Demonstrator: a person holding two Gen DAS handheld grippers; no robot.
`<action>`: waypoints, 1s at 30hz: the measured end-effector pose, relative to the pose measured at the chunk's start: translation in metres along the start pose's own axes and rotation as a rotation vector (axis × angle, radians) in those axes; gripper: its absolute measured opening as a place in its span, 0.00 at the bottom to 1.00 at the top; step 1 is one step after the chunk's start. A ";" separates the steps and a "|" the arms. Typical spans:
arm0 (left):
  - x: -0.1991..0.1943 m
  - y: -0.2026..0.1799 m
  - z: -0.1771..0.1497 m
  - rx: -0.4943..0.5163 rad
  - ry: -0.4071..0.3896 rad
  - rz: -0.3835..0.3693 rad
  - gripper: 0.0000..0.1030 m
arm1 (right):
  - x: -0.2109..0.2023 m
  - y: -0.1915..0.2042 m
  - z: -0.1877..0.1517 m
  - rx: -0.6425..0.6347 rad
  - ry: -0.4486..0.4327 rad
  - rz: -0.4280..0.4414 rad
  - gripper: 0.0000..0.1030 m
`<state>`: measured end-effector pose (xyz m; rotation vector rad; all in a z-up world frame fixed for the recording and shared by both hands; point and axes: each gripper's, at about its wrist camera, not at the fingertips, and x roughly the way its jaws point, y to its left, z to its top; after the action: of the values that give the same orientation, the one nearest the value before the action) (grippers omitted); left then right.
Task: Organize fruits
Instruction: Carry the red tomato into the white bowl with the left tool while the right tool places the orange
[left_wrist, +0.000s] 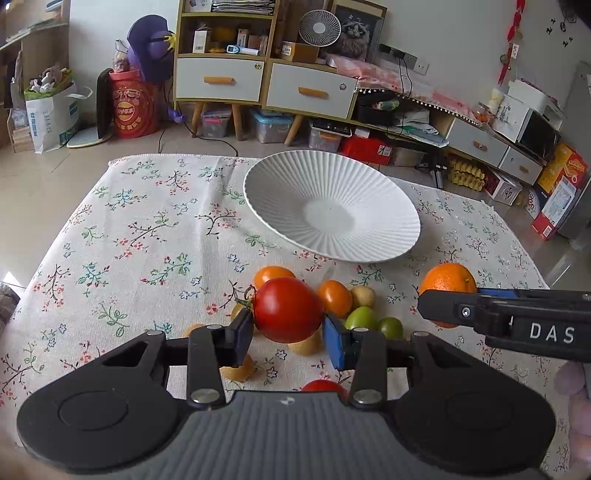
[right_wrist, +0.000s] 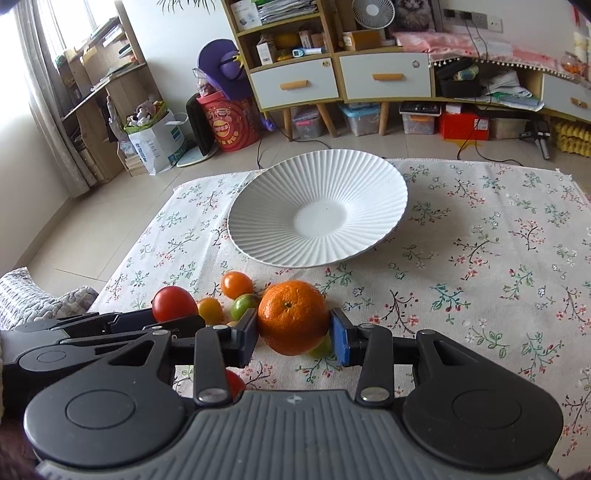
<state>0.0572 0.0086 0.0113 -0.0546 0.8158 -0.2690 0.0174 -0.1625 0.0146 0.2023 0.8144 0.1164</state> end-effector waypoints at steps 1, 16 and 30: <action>0.001 -0.002 0.003 0.005 -0.002 0.000 0.32 | 0.001 0.000 0.003 0.009 -0.003 0.002 0.37; 0.050 -0.015 0.048 0.057 -0.061 -0.061 0.32 | 0.046 -0.021 0.050 0.053 -0.001 0.045 0.36; 0.104 -0.033 0.060 0.184 -0.013 -0.061 0.32 | 0.087 -0.036 0.063 0.050 0.035 0.028 0.36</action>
<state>0.1616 -0.0529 -0.0165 0.0917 0.7746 -0.4004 0.1239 -0.1904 -0.0125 0.2596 0.8503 0.1263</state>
